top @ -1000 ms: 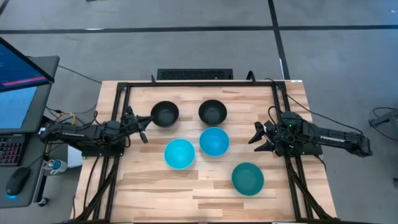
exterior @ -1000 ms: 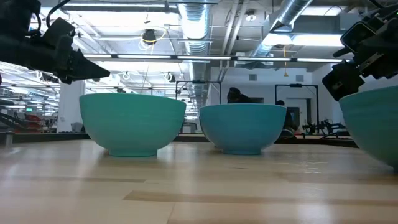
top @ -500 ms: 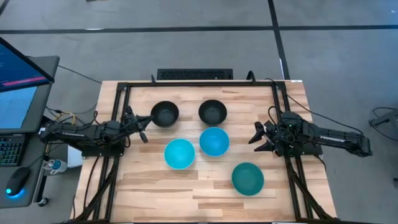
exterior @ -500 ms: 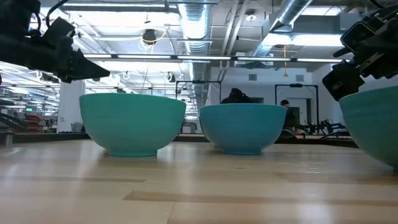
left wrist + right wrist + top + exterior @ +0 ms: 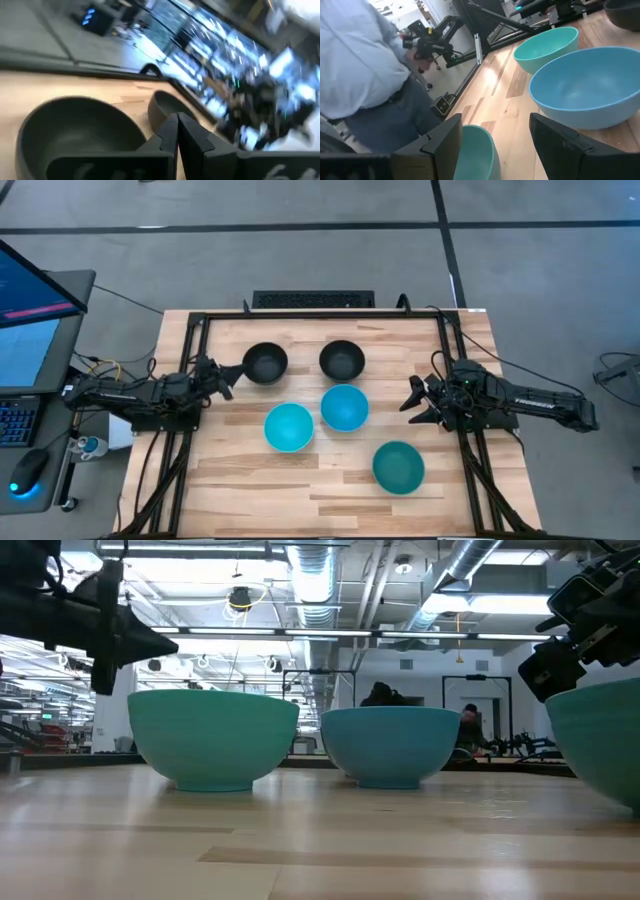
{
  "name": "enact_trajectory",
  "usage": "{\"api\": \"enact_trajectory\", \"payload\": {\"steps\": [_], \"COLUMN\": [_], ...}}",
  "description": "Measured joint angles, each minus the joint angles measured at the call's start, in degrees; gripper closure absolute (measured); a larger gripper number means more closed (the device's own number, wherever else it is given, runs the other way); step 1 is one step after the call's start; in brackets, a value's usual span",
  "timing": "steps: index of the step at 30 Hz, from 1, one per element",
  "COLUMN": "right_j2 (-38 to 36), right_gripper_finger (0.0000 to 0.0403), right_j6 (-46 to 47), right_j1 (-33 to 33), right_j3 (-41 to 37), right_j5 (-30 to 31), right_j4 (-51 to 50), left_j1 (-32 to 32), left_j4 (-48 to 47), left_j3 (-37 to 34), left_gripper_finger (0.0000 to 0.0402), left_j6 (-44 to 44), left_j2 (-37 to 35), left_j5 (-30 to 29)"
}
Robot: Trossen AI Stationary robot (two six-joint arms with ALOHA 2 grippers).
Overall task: Nest bowls inside each other
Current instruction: Stack the green bowl on top of the right blue bowl
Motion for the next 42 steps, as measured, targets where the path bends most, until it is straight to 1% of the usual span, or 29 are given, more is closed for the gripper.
{"api": "enact_trajectory", "payload": {"steps": [2,4,9,13,14,15,16,18,19,21,24,25,28,29,31,32,35,36,37,39,40,42], "right_j2": [-0.08,-0.14,-0.05,-0.04,-0.04,-0.04,-0.08,-0.09,-0.10,-0.11,-0.11,-0.14,-0.17,-0.17,-0.15,-0.19,-0.06,-0.02,-0.02,-0.07,-0.07,-0.06], "right_gripper_finger": [0.0148,0.0148,0.0148,0.0148,0.0148,0.0148,0.0148,0.0148,0.0148,0.0148,0.0148,0.0148,0.0148,0.0148,0.0148,0.0148,0.0148,0.0148,0.0148,0.0148,0.0148,0.0148], "right_j6": [-3.37,-5.16,-6.38,-17.25,-16.92,-14.40,-9.96,1.24,5.38,9.55,23.32,25.65,23.65,26.20,34.05,35.57,36.40,38.76,42.50,45.61,47.24,55.05], "right_j1": [-0.06,-0.05,-0.05,-0.07,-0.05,0.04,0.13,0.45,0.47,0.41,0.35,0.33,-0.60,-0.78,-0.83,-0.84,-1.44,-1.74,-1.72,-1.68,-1.59,-0.98], "right_j3": [0.00,0.00,0.00,-0.07,-0.09,-0.09,-0.09,-0.09,-0.09,-0.09,-0.07,-0.07,-0.07,-0.07,-0.07,-0.05,0.00,0.00,0.00,0.01,0.02,0.04], "right_j5": [-1.04,-1.04,-0.55,7.16,8.73,9.32,9.31,9.42,10.27,16.39,25.33,28.62,37.95,39.04,38.87,39.28,46.36,47.39,46.37,42.65,42.72,43.67], "right_j4": [0.01,0.01,0.11,2.58,4.53,7.05,9.35,13.51,15.92,21.60,27.46,28.54,30.43,30.46,31.37,31.75,29.92,29.68,29.96,31.26,31.15,28.69], "left_j1": [0.00,0.00,0.00,0.00,0.00,0.00,0.00,-0.04,-0.04,-0.04,-0.04,-0.04,-0.04,-0.04,-0.04,-0.04,-0.04,-0.04,-0.04,-0.04,-0.04,-0.04], "left_j4": [0.07,0.07,1.89,4.15,4.93,5.84,6.96,9.34,10.30,11.34,11.14,10.93,10.24,10.00,9.38,9.16,9.05,9.07,9.09,9.10,9.11,9.10], "left_j3": [0.00,0.00,0.02,0.02,0.02,0.02,0.02,0.04,0.04,0.06,0.04,0.06,0.04,0.07,0.07,0.07,0.07,0.07,0.07,0.07,0.07,0.07], "left_gripper_finger": [0.0402,0.0401,0.0401,0.0402,0.0402,0.0401,0.0402,0.0402,0.0401,0.0401,0.0402,0.0402,0.0401,0.0402,0.0401,0.0402,0.0402,0.0401,0.0401,0.0402,0.0402,0.0402], "left_j6": [-4.40,-6.16,-8.50,-11.46,-12.83,-13.71,-14.06,-13.91,-13.67,-13.50,-13.35,-13.26,-12.51,-12.32,-11.73,-11.05,-9.01,-8.10,-7.17,-6.03,-5.66,-5.57], "left_j2": [-0.02,-0.01,-0.02,-0.02,0.00,0.00,0.00,0.00,-0.02,0.00,0.00,0.00,0.00,0.00,0.00,0.00,0.00,0.00,0.00,0.00,0.00,0.00], "left_j5": [-2.71,-4.51,-5.72,-5.83,-5.97,-6.01,-5.98,-5.78,-5.56,-5.33,-3.81,-2.87,0.46,0.95,1.36,1.36,1.39,1.52,1.98,3.02,3.38,4.60]}}
